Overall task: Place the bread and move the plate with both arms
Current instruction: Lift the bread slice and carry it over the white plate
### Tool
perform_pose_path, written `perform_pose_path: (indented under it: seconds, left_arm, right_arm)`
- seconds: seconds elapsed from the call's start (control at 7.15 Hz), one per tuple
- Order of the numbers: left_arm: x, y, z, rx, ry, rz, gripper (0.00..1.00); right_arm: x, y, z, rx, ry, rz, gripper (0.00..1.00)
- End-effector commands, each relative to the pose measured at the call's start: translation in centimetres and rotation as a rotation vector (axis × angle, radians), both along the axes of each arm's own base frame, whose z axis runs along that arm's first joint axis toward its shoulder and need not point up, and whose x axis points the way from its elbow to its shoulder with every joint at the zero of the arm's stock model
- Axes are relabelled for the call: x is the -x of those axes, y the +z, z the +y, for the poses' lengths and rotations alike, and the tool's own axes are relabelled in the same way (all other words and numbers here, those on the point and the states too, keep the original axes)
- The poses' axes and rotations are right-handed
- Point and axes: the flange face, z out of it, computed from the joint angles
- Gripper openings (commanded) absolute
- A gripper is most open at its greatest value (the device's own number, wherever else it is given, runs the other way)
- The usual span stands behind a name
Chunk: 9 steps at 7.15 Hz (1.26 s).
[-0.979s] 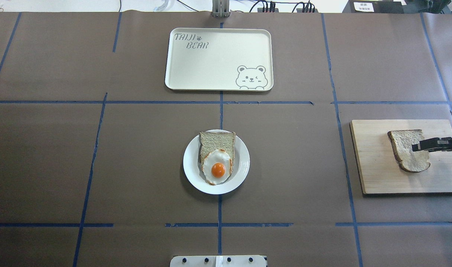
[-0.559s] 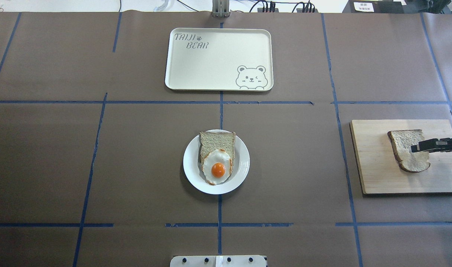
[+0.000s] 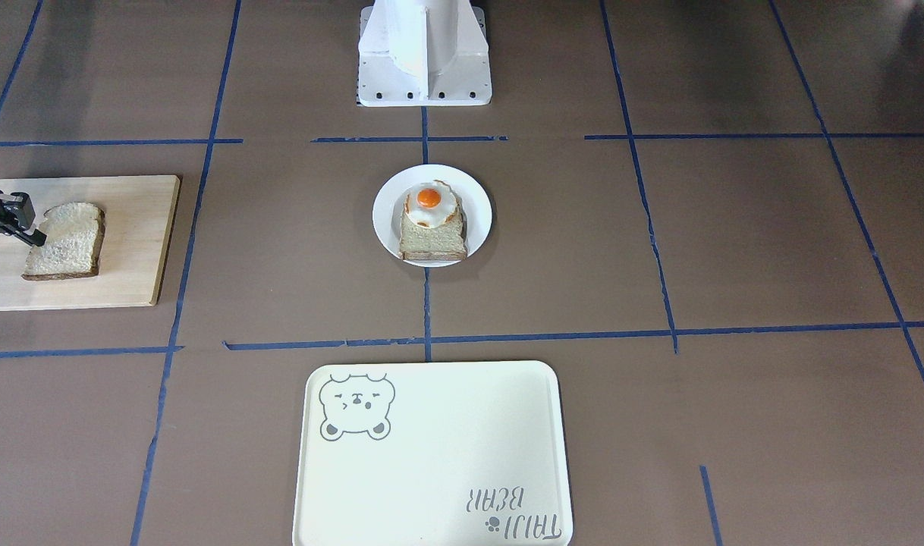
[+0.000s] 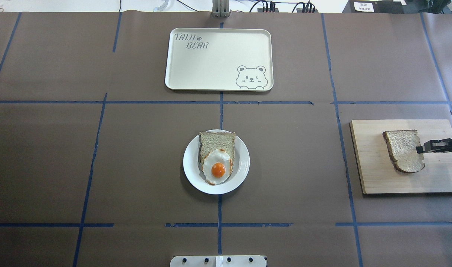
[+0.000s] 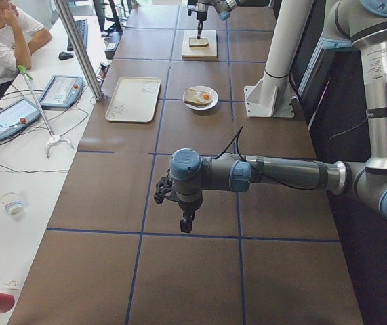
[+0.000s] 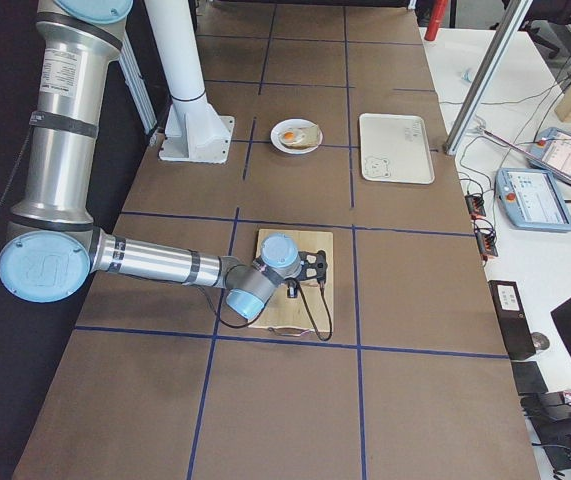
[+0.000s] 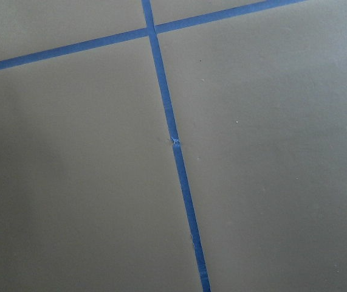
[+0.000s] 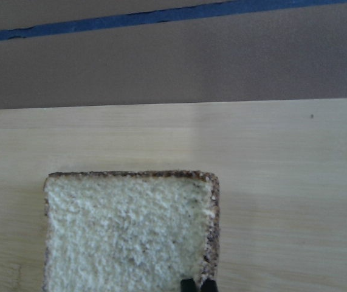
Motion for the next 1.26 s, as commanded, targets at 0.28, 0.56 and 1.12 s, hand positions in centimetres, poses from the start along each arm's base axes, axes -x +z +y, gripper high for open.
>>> perform_pose_path:
  seconds: [0.28,0.56,1.12]
  left_arm:
    - [0.0,-0.1,0.0,-0.001,0.000,0.000,1.00]
    - [0.0,-0.1,-0.1,-0.003,0.000,0.000,1.00]
    - [0.0,-0.3,-0.2,-0.008,0.000,0.001,1.00]
  right_arm:
    - [0.4,-4.0,-0.3,-0.019,-0.051,-0.082,0.00]
    - [-0.1,-9.0,-2.5,-0.053,-0.079,-0.170,0.00]
    - [7.5,-24.6,-10.3,-0.135,-0.105,-0.322,0.00]
